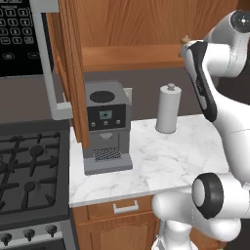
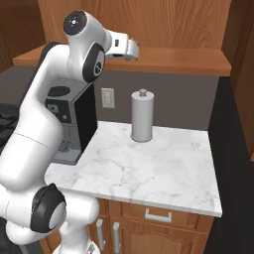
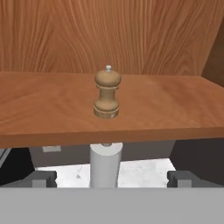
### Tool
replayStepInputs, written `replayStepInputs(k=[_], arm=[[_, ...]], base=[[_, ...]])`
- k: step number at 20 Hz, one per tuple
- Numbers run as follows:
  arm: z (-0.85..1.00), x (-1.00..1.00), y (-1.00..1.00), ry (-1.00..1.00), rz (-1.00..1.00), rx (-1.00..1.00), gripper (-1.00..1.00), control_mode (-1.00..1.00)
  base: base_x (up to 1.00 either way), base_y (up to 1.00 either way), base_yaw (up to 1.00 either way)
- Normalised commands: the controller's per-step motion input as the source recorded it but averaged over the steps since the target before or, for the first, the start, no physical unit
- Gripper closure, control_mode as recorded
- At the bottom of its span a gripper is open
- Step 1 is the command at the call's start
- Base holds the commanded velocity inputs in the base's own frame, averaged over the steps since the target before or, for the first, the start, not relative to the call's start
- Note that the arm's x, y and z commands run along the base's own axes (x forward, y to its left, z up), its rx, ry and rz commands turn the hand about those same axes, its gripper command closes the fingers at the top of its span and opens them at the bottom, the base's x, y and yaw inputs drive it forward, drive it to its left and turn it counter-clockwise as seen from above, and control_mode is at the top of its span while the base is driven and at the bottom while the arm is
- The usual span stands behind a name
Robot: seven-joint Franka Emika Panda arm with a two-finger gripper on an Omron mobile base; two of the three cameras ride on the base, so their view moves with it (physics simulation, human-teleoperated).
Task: Retrieve the shaker from the cabinet and place it next the steak on a plate on the dining table.
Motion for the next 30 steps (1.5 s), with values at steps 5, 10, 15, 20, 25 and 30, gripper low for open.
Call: replayStepInputs(k=[5, 10, 15, 20, 25, 30], arm=[[0.00, 0.38, -0.20, 0.00, 0.00, 0.00, -1.00, -1.00], [0.04, 0.31, -0.06, 0.00, 0.00, 0.00, -1.00, -1.00], [0.08, 0.19, 0.00, 0.00, 0.00, 0.00, -1.00, -1.00], [0.06, 0.18, 0.00, 0.00, 0.00, 0.00, -1.00, -1.00], [0.00, 0.20, 0.00, 0.00, 0.00, 0.00, -1.00, -1.00], [0.00, 0.23, 0.00, 0.00, 0.00, 0.00, -1.00, -1.00]], base=[[0.00, 0.00, 0.00], [0.00, 0.00, 0.00], [0.00, 0.00, 0.00], [0.00, 0.00, 0.00], [0.00, 0.00, 0.00], [0.00, 0.00, 0.00]])
